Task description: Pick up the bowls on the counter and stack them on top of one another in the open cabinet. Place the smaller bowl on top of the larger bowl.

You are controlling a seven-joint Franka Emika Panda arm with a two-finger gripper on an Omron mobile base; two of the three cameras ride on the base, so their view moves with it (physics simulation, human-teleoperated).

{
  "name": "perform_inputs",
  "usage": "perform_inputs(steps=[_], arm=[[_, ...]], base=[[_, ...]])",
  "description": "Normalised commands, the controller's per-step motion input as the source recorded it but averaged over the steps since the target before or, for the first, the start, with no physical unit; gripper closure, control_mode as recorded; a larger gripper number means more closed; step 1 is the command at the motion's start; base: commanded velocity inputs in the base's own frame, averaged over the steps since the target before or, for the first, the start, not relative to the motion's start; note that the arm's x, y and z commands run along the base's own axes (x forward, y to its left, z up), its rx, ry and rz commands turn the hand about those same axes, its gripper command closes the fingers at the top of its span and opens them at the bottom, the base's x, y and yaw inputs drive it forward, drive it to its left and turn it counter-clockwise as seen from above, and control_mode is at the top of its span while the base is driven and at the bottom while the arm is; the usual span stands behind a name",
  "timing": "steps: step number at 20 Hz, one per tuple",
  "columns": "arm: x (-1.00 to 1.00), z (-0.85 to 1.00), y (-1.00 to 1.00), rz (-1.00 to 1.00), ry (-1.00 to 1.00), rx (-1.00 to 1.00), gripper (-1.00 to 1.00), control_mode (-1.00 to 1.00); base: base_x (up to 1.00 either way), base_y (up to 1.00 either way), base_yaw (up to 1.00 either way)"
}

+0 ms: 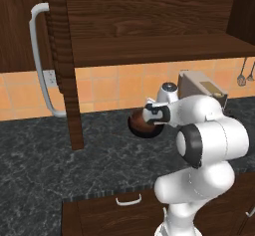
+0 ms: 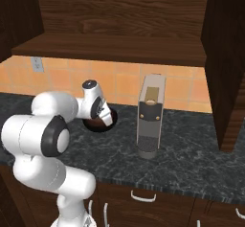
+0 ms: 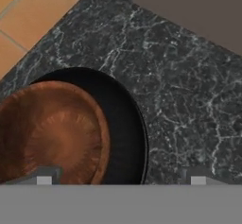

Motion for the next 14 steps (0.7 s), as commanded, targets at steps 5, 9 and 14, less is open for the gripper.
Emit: perform_inputs(steps=[5, 9, 14], arm=[[0.16, -0.34, 0.1, 0.11, 0.14, -0.13, -1.0, -1.0], [0.06, -0.5, 0.06, 0.11, 0.15, -0.14, -1.0, -1.0], [0.01, -0.53, 0.01, 0.09, 0.07, -0.07, 1.0, -1.0]], base=[[0.0, 0.0, 0.0], [0.0, 0.0, 0.0], [0.0, 0.0, 0.0]])
